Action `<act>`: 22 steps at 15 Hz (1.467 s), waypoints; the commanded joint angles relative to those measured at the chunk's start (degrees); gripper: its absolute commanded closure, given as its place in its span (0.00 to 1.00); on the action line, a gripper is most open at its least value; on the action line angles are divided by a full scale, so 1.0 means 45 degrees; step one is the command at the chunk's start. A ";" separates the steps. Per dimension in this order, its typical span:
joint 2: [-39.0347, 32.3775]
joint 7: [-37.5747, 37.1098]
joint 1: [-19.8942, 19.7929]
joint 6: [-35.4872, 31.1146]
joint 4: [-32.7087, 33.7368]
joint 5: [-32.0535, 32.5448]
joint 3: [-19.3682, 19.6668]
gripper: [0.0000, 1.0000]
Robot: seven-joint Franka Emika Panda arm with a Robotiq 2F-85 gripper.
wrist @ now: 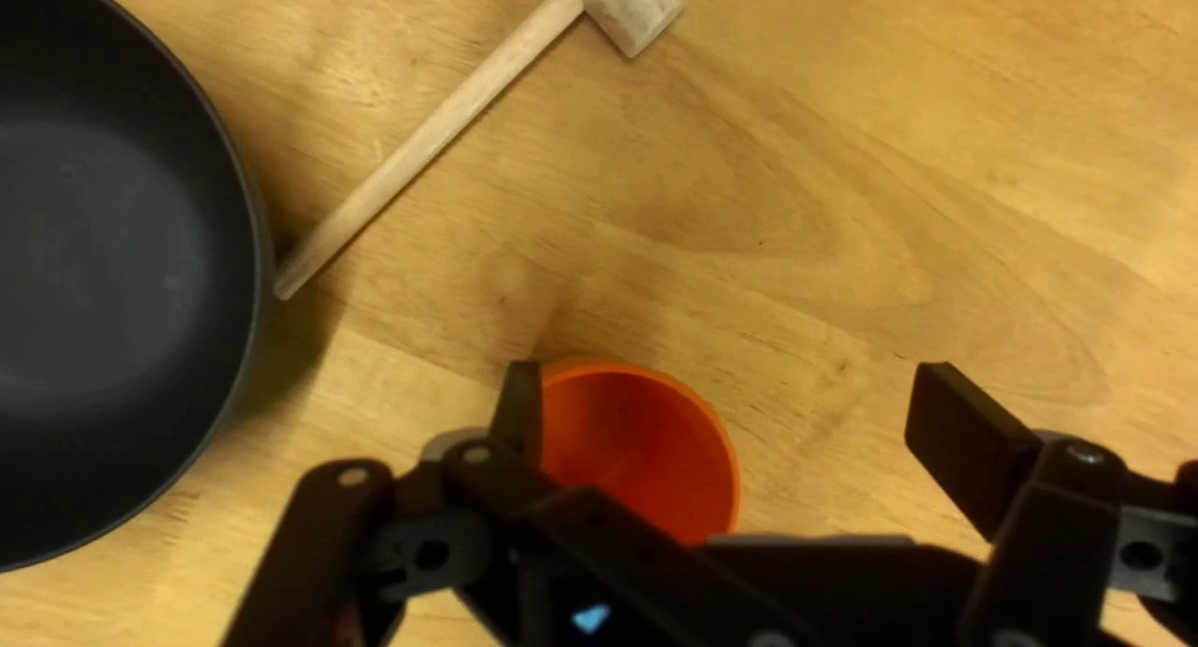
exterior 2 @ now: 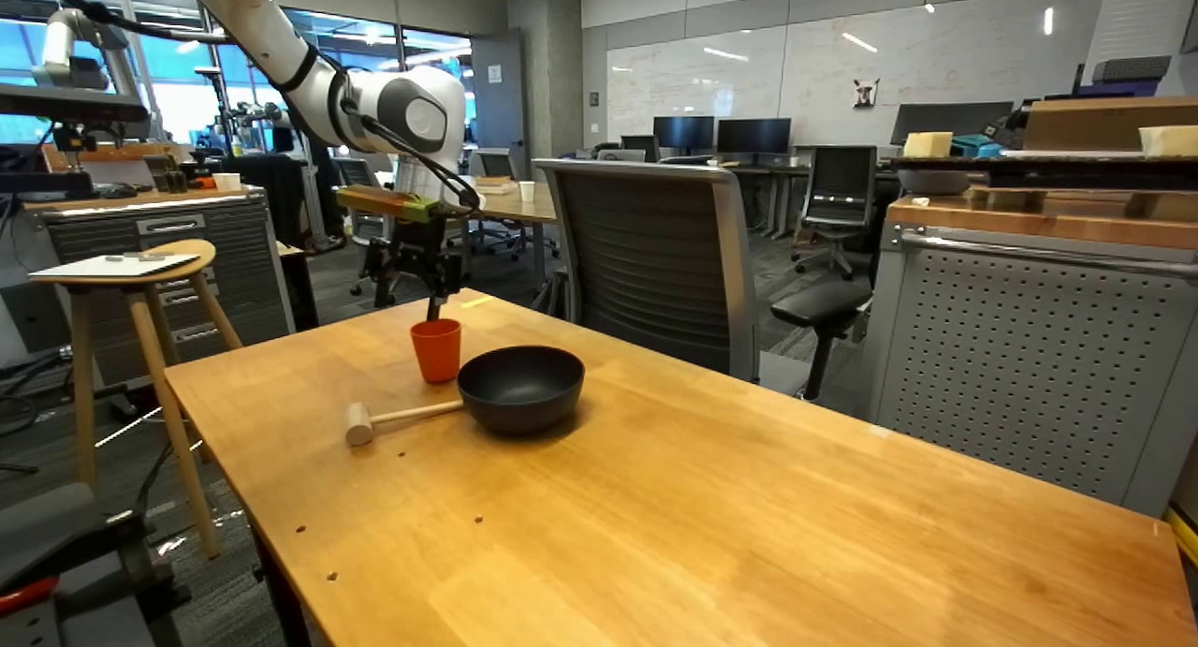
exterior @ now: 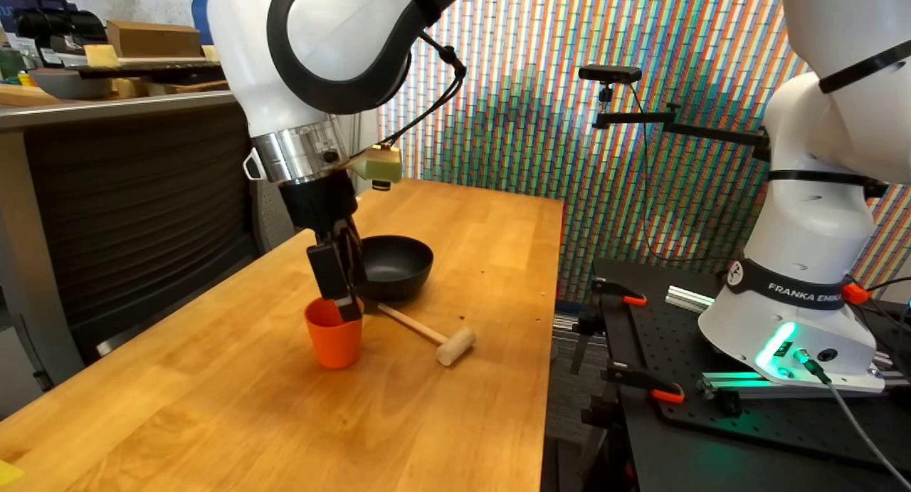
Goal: Put the orange cup in the black bowl
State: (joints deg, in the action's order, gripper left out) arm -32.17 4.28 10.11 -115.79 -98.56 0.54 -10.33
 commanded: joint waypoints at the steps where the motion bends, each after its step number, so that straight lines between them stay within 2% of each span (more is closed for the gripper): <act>1: -0.0329 0.0250 0.0082 -0.0394 0.0392 -0.0151 -0.0014 0.00; 11: -0.0737 0.0218 0.0290 -0.1780 0.0235 0.0886 0.0288 0.00; 22: -0.0658 0.0188 0.0408 -0.1848 0.0430 0.1498 0.0287 0.00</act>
State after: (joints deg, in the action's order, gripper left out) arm -35.55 4.74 10.76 -124.13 -97.77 6.21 -10.10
